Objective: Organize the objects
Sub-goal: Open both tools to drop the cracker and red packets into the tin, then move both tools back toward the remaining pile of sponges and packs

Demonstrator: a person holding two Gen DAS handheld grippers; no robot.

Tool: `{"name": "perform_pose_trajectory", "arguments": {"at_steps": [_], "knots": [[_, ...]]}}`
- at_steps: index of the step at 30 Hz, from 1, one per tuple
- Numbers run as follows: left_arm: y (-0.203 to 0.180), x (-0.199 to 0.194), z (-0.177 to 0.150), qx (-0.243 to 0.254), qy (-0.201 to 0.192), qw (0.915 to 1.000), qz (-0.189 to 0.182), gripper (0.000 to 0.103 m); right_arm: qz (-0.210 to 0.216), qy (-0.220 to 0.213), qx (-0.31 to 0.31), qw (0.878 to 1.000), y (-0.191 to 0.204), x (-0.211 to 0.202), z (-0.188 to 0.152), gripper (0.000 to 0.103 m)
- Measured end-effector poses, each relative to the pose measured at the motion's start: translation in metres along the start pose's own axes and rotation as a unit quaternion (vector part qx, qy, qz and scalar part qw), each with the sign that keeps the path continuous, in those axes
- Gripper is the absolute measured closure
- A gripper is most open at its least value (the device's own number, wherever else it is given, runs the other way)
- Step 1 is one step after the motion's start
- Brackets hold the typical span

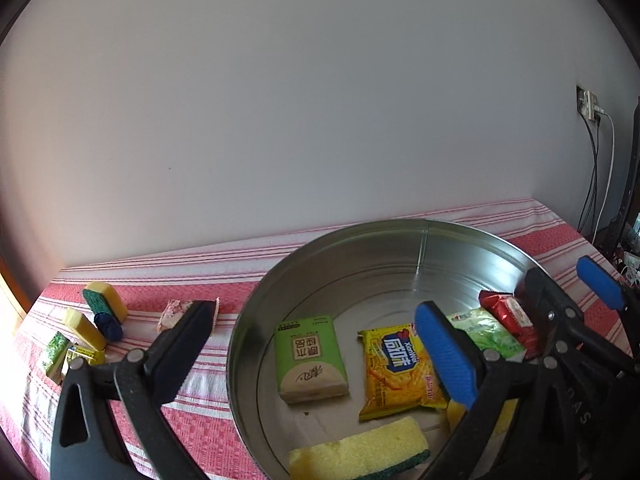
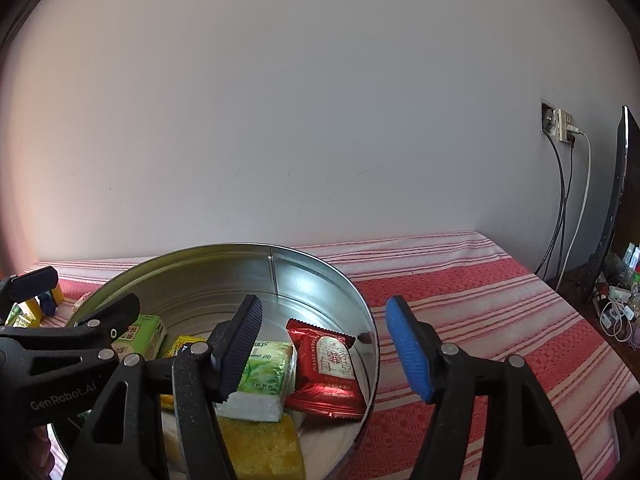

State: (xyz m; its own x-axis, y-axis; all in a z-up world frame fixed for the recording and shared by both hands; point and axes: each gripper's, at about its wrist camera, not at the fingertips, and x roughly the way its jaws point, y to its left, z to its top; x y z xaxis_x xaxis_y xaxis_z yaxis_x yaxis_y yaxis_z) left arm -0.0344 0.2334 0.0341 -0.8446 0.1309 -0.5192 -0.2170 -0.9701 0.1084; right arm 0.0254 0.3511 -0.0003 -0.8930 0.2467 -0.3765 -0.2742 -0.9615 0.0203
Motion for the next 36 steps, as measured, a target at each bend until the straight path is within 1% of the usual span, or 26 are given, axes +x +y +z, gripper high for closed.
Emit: {"name": "perform_pose_trajectory", "arguments": {"at_steps": [4,5,7,10,13,17,20,24,25,27,30,32,34,36], "knots": [[0.009,-0.005,-0.005,-0.002,-0.009,0.9999,0.004,0.001,-0.014,-0.027,0.007,1.000,0.000,-0.013,-0.002,0.036],[0.022,0.001,-0.007,-0.004,-0.013,0.9999,0.005,0.001,-0.017,-0.033,0.010,0.999,-0.001,-0.016,-0.002,0.036],[0.032,-0.001,-0.009,-0.004,-0.025,0.9997,0.006,0.001,-0.023,-0.048,0.016,0.998,-0.002,-0.020,-0.003,0.036],[0.047,-0.008,-0.015,-0.009,-0.049,0.9985,0.024,0.001,-0.030,-0.068,0.025,0.997,-0.005,-0.027,-0.004,0.036],[0.067,-0.011,-0.019,-0.017,-0.066,0.9972,0.030,0.001,-0.033,-0.082,0.046,0.995,-0.009,-0.034,-0.004,0.036],[0.093,-0.014,-0.025,-0.026,-0.078,0.9954,0.049,0.001,-0.047,-0.108,0.080,0.990,-0.014,-0.044,-0.003,0.036],[0.111,-0.016,-0.030,-0.032,-0.091,0.9932,0.065,0.001,-0.058,-0.113,0.090,0.988,-0.013,-0.046,-0.002,0.036],[0.133,-0.017,-0.036,-0.030,-0.104,0.9908,0.081,0.001,-0.085,-0.129,0.102,0.983,-0.014,-0.051,-0.003,0.036],[0.139,-0.017,-0.037,-0.028,-0.105,0.9905,0.084,0.001,-0.091,-0.132,0.106,0.981,-0.014,-0.053,-0.003,0.036],[0.150,-0.015,-0.040,-0.027,-0.103,0.9902,0.090,0.001,-0.101,-0.134,0.113,0.979,-0.013,-0.055,-0.003,0.031],[0.170,-0.014,-0.044,-0.039,-0.098,0.9902,0.091,0.001,-0.113,-0.136,0.119,0.977,-0.007,-0.057,-0.004,0.031],[0.184,-0.012,-0.045,-0.054,-0.092,0.9905,0.087,0.001,-0.115,-0.128,0.126,0.977,-0.002,-0.057,-0.005,0.030],[0.196,-0.014,-0.047,-0.064,-0.091,0.9900,0.087,0.001,-0.108,-0.119,0.135,0.978,0.004,-0.058,-0.007,0.030],[0.204,-0.012,-0.052,-0.065,-0.090,0.9893,0.095,0.001,-0.105,-0.124,0.138,0.977,0.014,-0.064,-0.010,0.030]]}}
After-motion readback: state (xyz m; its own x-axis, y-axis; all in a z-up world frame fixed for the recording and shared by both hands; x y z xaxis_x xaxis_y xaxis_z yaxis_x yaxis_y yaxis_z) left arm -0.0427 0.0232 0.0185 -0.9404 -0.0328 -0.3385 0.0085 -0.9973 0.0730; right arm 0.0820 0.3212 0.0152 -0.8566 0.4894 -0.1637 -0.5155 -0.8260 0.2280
